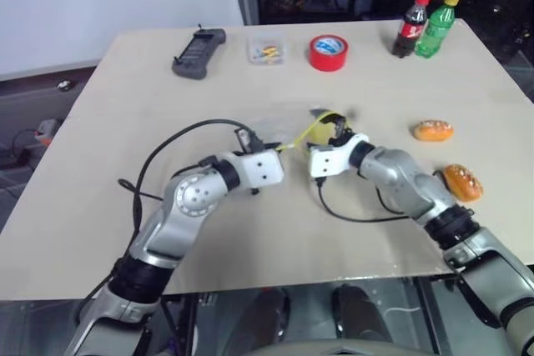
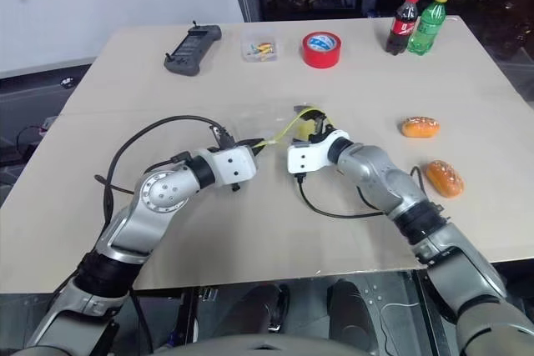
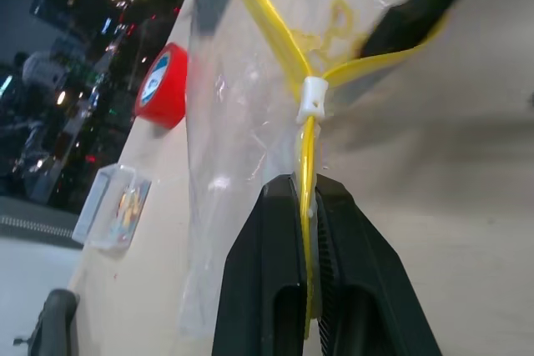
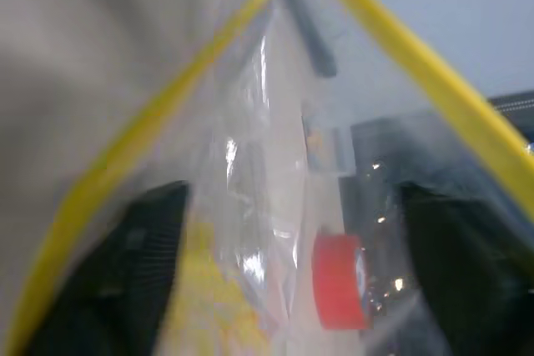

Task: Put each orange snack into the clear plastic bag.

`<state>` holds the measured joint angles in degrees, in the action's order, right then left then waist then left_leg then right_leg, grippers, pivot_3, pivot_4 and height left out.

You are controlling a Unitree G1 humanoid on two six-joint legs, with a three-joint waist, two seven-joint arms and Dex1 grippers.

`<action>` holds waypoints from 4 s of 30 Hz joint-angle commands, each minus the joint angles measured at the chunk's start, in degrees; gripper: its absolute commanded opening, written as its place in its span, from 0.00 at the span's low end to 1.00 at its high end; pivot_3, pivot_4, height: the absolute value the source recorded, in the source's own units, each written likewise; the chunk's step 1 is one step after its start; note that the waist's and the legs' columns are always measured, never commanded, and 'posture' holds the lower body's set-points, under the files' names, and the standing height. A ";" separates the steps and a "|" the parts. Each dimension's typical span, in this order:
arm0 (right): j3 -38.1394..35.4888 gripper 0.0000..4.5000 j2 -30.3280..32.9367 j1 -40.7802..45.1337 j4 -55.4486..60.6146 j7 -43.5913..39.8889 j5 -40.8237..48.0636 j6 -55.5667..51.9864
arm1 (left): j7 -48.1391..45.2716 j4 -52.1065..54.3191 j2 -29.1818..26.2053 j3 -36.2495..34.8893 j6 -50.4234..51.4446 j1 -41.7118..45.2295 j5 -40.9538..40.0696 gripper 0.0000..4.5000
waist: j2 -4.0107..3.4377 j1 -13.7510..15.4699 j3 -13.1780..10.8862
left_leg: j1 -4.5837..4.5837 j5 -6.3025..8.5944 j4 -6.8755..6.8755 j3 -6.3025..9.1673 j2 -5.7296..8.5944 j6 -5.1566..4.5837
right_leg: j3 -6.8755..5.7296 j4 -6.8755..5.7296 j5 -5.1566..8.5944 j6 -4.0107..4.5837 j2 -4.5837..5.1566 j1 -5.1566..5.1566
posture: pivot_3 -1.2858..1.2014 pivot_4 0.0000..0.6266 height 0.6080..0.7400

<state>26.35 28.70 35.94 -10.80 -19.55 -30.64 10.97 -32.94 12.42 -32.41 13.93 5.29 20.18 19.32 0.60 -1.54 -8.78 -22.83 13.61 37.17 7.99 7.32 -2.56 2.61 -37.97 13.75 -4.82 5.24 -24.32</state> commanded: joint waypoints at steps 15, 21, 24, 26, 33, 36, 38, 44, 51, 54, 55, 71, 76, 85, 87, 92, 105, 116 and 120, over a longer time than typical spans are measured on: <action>-36.18 0.99 -6.38 -10.68 28.75 2.11 22.86 -58.12 | 3.34 -3.53 3.97 -0.96 5.74 6.18 2.11 0.00 | 0.00 0.89 0.00 | -0.01 0.01 0.04 0.07 0.02 -0.01 | -0.06 -0.01 0.00 0.00 0.08 0.06 | 0.52 0.24 1.00; -43.91 0.99 -15.58 -2.22 22.33 16.58 22.51 -68.69 | 3.15 -2.64 5.02 -0.31 6.78 6.03 2.49 0.00 | -0.03 0.53 0.02 | 0.00 0.00 0.04 0.01 0.02 -0.01 | -0.01 -0.07 -0.01 0.01 0.08 0.02 | 0.52 0.24 1.00; -46.98 0.99 -21.72 2.01 20.94 22.89 23.07 -71.36 | 3.09 -2.43 5.22 -0.18 7.13 6.00 2.55 0.00 | -0.04 0.51 0.02 | 0.00 0.00 0.02 -0.01 -0.01 0.00 | 0.02 -0.12 -0.01 0.01 0.05 -0.03 | 0.52 0.24 1.00; -48.58 0.99 -25.99 4.17 20.23 27.15 23.24 -72.28 | 3.07 -2.32 5.31 -0.15 7.34 5.96 2.59 0.00 | -0.05 0.52 0.03 | -0.03 0.00 0.01 -0.01 -0.01 0.00 | 0.04 -0.13 -0.01 0.01 0.05 -0.07 | 0.52 0.24 1.00; -50.92 0.99 -35.40 8.18 14.09 43.34 21.47 -66.31 | 3.05 -1.68 5.58 0.07 8.16 5.66 2.89 0.00 | -0.08 0.52 0.04 | -0.06 0.00 -0.01 -0.03 0.03 0.00 | 0.04 -0.11 -0.01 0.02 0.07 -0.15 | 0.52 0.24 1.00; -51.15 0.99 -36.08 9.65 9.18 47.53 22.40 -61.49 | 3.06 -1.50 5.81 0.17 8.45 5.59 2.99 0.00 | -0.08 0.42 0.04 | -0.06 0.00 -0.01 -0.03 0.04 0.00 | 0.04 -0.11 -0.01 0.02 0.07 -0.15 | 0.52 0.24 1.00; -51.89 0.99 -35.44 11.09 3.85 50.70 23.02 -56.75 | 3.05 -1.42 5.90 0.24 8.55 5.50 3.04 0.00 | -0.09 0.07 0.04 | -0.06 0.00 -0.01 -0.04 0.04 0.00 | 0.05 -0.12 -0.01 0.02 0.07 -0.16 | 0.52 0.24 1.00; -53.82 0.99 -31.90 16.35 -12.76 54.73 26.84 -44.42 | 2.94 -0.82 5.87 0.21 9.06 4.92 3.24 0.00 | -0.09 -1.27 0.04 | -0.04 -0.01 -0.06 -0.10 0.03 0.00 | 0.15 -0.17 -0.01 0.02 0.03 -0.18 | 0.52 0.24 1.00; -52.66 0.62 -26.57 19.57 -28.82 55.66 29.25 -32.73 | 3.01 0.21 5.80 -0.16 9.81 4.01 3.63 0.00 | -0.09 -2.00 0.04 | -0.04 -0.01 -0.07 -0.15 0.02 0.00 | 0.21 -0.15 -0.01 0.02 0.02 -0.18 | 0.52 0.24 1.00; -50.78 0.32 -25.88 18.71 -27.80 54.73 29.33 -32.32 | 3.22 0.85 5.74 -0.48 10.36 3.41 3.67 0.00 | -0.10 -2.27 0.04 | -0.04 -0.01 -0.07 -0.15 0.02 0.00 | 0.23 -0.17 -0.01 0.02 0.02 -0.18 | 0.52 0.24 1.00; -49.07 0.24 -25.68 17.58 -25.84 53.54 28.54 -32.72 | 3.26 1.09 5.76 -0.52 10.54 3.25 3.66 0.00 | -0.10 -2.35 0.04 | -0.04 -0.01 -0.07 -0.15 0.02 0.00 | 0.23 -0.17 -0.01 0.02 0.02 -0.18 | 0.52 0.24 1.00; -34.03 0.24 -12.23 -7.94 33.01 -3.12 74.24 -72.05 | 3.45 0.71 4.92 -3.18 3.61 0.64 -0.97 0.00 | -0.14 -1.44 0.02 | 0.01 0.17 -0.05 -0.10 -0.05 -0.29 | 0.15 -0.08 -0.02 0.00 -0.01 -0.08 | 0.52 0.24 1.00; -31.95 0.24 -13.31 -6.44 30.17 -2.53 75.48 -74.65 | 1.92 1.85 3.81 -3.35 -0.70 -0.73 -3.51 0.00 | -0.14 -0.35 0.02 | 0.00 0.10 -0.04 -0.08 -0.08 -0.18 | 0.09 -0.08 -0.06 0.06 0.00 -0.07 | 0.52 0.24 1.00; -31.56 0.24 -15.30 -4.57 21.40 -1.84 73.79 -73.77 | -0.50 3.41 1.20 -3.15 -10.38 -5.76 -6.72 0.00 | -0.14 -0.10 0.01 | -0.05 0.05 -0.05 -0.09 -0.04 -0.08 | 0.08 -0.02 -0.06 0.07 0.07 -0.08 | 0.52 0.24 1.00; -32.38 0.24 -16.91 -4.19 19.19 -1.33 74.15 -73.80 | -0.76 3.23 1.09 -3.55 -11.48 -6.45 -7.71 0.00 | -0.14 -0.22 0.02 | -0.04 0.05 -0.05 -0.08 -0.05 -0.08 | 0.09 -0.02 -0.06 0.07 0.07 -0.08 | 0.52 0.24 1.00; -32.96 0.24 -20.50 -4.02 15.24 -0.81 74.32 -73.65 | -1.42 2.19 -0.04 -3.87 -14.74 -7.74 -8.38 0.00 | -0.14 -0.23 0.02 | -0.05 0.05 -0.04 -0.08 -0.05 -0.09 | 0.08 -0.03 -0.06 0.07 0.07 -0.08 | 0.52 0.24 1.00; -18.09 0.79 -18.65 -7.20 16.22 -2.78 52.11 -48.61 | 0.92 -1.72 -0.17 -6.46 -12.75 -10.42 -8.14 0.00 | -0.16 -0.48 0.01 | -0.04 0.04 -0.04 -0.08 -0.04 -0.07 | 0.07 -0.04 -0.06 0.07 0.02 -0.16 | 0.52 0.24 1.00; -26.85 0.79 -2.19 -19.21 41.33 -12.36 58.39 -50.63 | 4.83 -2.04 4.09 -5.57 -3.22 -7.70 -5.43 0.00 | -0.11 0.10 0.03 | -0.05 0.06 -0.02 -0.04 -0.04 -0.11 | 0.02 -0.02 -0.06 0.06 0.03 -0.06 | 0.52 0.24 1.00; -38.17 0.99 6.12 -29.01 41.76 -9.31 52.25 -48.15 | 4.51 -2.38 4.47 -4.28 -3.35 -7.00 -4.96 0.00 | -0.09 1.47 0.02 | -0.02 0.06 0.01 0.00 -0.02 -0.10 | -0.06 0.06 -0.05 0.06 0.07 0.06 | 0.52 0.24 1.00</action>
<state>-7.34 33.35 8.11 29.83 -30.18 23.89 -39.02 -28.58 9.22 -27.86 9.67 2.38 12.49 14.37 0.51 -0.07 -8.76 -22.86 13.67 37.19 7.98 7.32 -2.66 2.55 -37.91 13.70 -4.77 5.34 -24.26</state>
